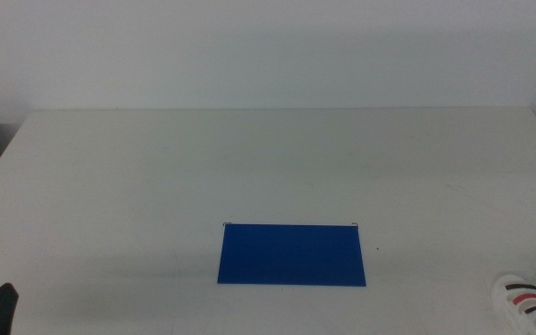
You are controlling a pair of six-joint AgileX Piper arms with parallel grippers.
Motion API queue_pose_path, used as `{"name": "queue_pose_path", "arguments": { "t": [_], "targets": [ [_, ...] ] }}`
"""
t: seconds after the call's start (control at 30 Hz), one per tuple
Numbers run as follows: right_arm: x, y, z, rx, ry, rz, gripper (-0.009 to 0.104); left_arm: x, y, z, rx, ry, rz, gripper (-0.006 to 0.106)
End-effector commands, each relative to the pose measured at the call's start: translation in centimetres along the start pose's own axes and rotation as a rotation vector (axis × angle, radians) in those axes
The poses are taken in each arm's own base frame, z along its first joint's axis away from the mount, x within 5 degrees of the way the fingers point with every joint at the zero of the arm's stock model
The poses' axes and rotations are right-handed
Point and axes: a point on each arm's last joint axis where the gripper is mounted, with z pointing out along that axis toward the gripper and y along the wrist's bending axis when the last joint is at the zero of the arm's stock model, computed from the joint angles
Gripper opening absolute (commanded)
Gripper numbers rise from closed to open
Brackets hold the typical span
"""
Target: Use one arm to grab the shoe from the table and place it on the mat.
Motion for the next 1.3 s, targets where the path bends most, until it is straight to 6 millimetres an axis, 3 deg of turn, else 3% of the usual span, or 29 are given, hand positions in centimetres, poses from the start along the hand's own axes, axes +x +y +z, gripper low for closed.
{"name": "queue_pose_path", "arguments": {
  "t": [0.0, 0.2, 0.5, 0.83, 1.07, 1.27],
  "targets": [
    [-1.2, 0.0, -0.4, 0.000, -0.094, -0.005, 0.074, -0.6, 0.0, -0.1, -0.001, -0.088, -0.014, 0.094],
    [-5.6, -0.4, -1.8, 0.037, -0.001, 0.032, 0.074, -0.6, 0.0, -0.1, -0.001, -0.088, -0.014, 0.094],
    [-14.2, -0.9, -2.9, 0.078, 0.158, 0.060, 0.074, -0.6, 0.0, -0.1, -0.001, -0.088, -0.014, 0.094],
    [-22.1, -0.3, 0.2, 0.050, 0.488, 0.153, 0.074, -0.6, 0.0, -0.1, -0.001, -0.088, -0.014, 0.094],
    [-24.4, 0.1, 4.1, 0.025, 0.726, 0.156, 0.074, -0.6, 0.0, -0.1, -0.001, -0.088, -0.014, 0.094],
    [-23.5, 0.8, 8.0, -0.015, 0.843, 0.194, 0.074, -0.6, 0.0, -0.1, -0.001, -0.088, -0.014, 0.094]
  ]
}}
